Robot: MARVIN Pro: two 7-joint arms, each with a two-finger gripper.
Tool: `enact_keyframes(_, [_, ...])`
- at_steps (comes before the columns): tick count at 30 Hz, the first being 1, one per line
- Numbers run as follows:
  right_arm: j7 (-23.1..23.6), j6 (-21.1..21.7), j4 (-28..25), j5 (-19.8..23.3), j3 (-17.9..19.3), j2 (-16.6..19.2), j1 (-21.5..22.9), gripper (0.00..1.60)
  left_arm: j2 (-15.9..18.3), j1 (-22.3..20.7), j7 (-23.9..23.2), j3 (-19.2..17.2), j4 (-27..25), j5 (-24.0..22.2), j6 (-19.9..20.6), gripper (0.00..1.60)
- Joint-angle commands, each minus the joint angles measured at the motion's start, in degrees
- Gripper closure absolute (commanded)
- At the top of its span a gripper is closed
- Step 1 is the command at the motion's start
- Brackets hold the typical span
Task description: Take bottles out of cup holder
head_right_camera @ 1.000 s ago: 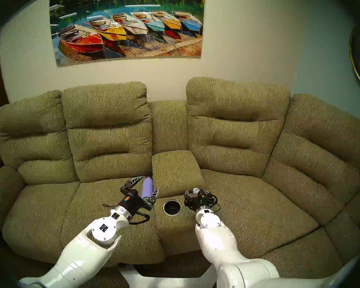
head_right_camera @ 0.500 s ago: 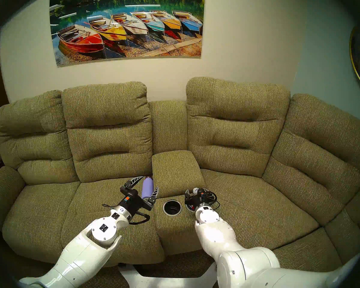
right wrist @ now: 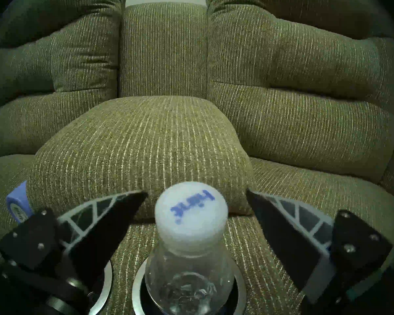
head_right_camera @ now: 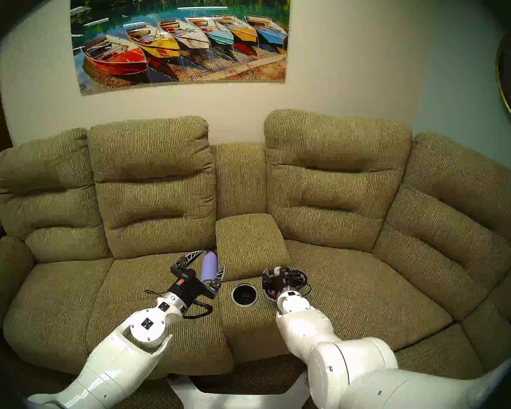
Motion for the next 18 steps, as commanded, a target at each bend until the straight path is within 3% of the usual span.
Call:
enact_keyframes(1, [0.13,-2.29,1.18,-0.07,-0.11,0.03,2.82,1.60,0.00,-0.24,-0.04,0.04,-0.94,0.13,-0.45,0.00])
enact_keyframes(15, [-0.02,-5.13,3.18,-0.47,-0.09,0.07,3.50,1.60,-0.01,-0.23,-0.04,0.04,-0.94,0.14,-0.45,0.00])
enact_keyframes(18, [-0.17,-7.58,1.82,-0.49,-0.03,0.01,2.76,1.60,-0.01,-0.24,-0.04,0.04,-0.93,0.13,-0.45,0.00])
